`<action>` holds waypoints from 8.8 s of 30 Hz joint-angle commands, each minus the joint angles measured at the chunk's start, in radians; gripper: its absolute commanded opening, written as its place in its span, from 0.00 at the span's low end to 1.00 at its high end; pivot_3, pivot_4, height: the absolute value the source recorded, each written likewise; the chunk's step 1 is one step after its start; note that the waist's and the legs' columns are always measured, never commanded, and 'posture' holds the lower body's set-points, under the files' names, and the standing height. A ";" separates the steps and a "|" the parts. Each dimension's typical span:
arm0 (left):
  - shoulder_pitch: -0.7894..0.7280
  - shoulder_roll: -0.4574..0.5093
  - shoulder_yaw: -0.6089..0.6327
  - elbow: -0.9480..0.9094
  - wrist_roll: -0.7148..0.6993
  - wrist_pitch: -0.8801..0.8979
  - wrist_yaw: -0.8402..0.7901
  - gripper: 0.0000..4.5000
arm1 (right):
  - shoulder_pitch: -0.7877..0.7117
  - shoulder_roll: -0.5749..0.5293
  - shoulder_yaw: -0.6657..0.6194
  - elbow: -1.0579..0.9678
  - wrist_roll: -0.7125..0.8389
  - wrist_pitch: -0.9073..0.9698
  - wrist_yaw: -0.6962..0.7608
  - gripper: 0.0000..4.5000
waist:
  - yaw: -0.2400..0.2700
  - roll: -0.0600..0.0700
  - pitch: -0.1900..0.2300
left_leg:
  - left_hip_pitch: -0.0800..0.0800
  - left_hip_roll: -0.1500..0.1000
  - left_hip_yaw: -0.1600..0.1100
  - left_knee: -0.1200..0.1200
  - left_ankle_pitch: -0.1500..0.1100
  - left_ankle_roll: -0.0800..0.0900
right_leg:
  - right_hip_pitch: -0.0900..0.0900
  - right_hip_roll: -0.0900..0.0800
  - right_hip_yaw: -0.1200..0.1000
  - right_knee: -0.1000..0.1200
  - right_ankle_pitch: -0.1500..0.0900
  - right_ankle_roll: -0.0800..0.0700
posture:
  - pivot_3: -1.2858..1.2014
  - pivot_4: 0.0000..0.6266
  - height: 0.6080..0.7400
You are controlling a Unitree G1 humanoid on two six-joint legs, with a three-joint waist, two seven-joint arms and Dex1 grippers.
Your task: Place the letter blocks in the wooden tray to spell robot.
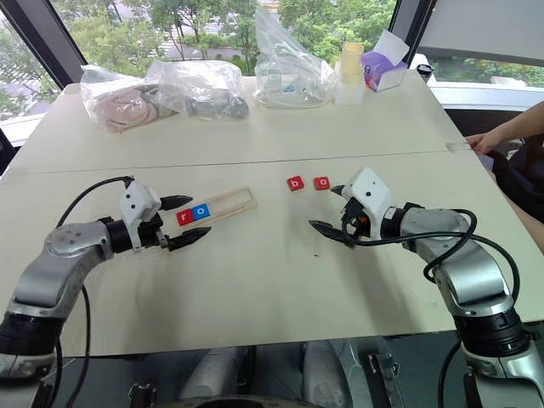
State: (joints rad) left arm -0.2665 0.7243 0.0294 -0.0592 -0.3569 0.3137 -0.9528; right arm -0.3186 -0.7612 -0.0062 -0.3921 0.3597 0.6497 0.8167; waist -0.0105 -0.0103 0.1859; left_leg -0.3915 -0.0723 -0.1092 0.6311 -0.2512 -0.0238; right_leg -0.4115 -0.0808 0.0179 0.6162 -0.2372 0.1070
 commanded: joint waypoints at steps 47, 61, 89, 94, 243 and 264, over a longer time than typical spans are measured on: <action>-0.338 -0.090 -0.133 0.897 0.285 -0.531 -0.340 0.69 | -0.012 -0.002 0.003 -0.142 0.036 0.058 -0.054 1.00 | 0.002 0.002 -0.002 | 0.002 -0.001 0.000 0.007 0.000 0.000 | 0.001 -0.001 0.000 0.012 0.001 0.001 | 0.52 0.24 1.00; -0.032 -0.067 -0.199 0.216 0.192 -0.295 -0.391 0.69 | -0.037 0.018 0.033 -0.115 0.020 0.040 -0.060 1.00 | 0.001 0.002 -0.003 | 0.000 -0.001 0.000 0.005 -0.001 0.001 | -0.001 -0.004 0.001 0.010 0.000 0.001 | 0.52 0.24 1.00; 0.080 -0.010 -0.206 0.124 0.206 -0.250 -0.297 0.99 | -0.119 0.144 0.104 -0.010 -0.061 0.045 -0.184 1.00 | -0.005 0.002 -0.003 | 0.001 0.000 0.000 0.003 0.000 0.000 | 0.000 -0.003 0.001 0.005 0.000 0.000 | 0.52 0.24 1.00; 0.166 0.043 -0.139 0.103 0.183 -0.255 -0.266 0.99 | -0.211 0.302 0.123 0.108 -0.112 0.126 -0.345 1.00 | -0.011 0.003 -0.003 | 0.002 0.001 0.000 0.001 0.000 -0.001 | -0.002 -0.001 0.003 0.007 0.001 0.000 | 0.52 0.24 1.00; 0.218 0.098 0.098 -0.277 -0.188 -0.002 -0.209 1.00 | -0.237 0.217 0.480 0.230 -0.202 -0.103 0.326 0.24 | -0.003 -0.001 0.001 | -0.001 0.000 0.001 0.001 0.002 -0.003 | -0.009 -0.001 0.004 0.014 -0.002 -0.003 | 0.52 0.24 1.00; 0.204 0.085 0.087 -0.269 -0.182 -0.007 -0.194 1.00 | -0.299 0.255 0.352 0.299 -0.205 -0.108 0.227 0.99 | -0.006 -0.001 0.001 | -0.001 0.000 0.002 0.001 0.002 -0.003 | -0.009 0.000 0.004 0.014 -0.002 -0.003 | 0.52 0.24 1.00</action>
State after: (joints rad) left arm -0.0540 0.8098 0.1046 -0.3080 -0.5321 0.3186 -1.1492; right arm -0.5680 -0.5181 0.4351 -0.1074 0.1425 0.5523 1.0952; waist -0.0162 -0.0115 0.1869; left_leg -0.3926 -0.0719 -0.1075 0.6319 -0.2492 -0.0272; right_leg -0.4210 -0.0810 0.0217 0.6304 -0.2387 0.1037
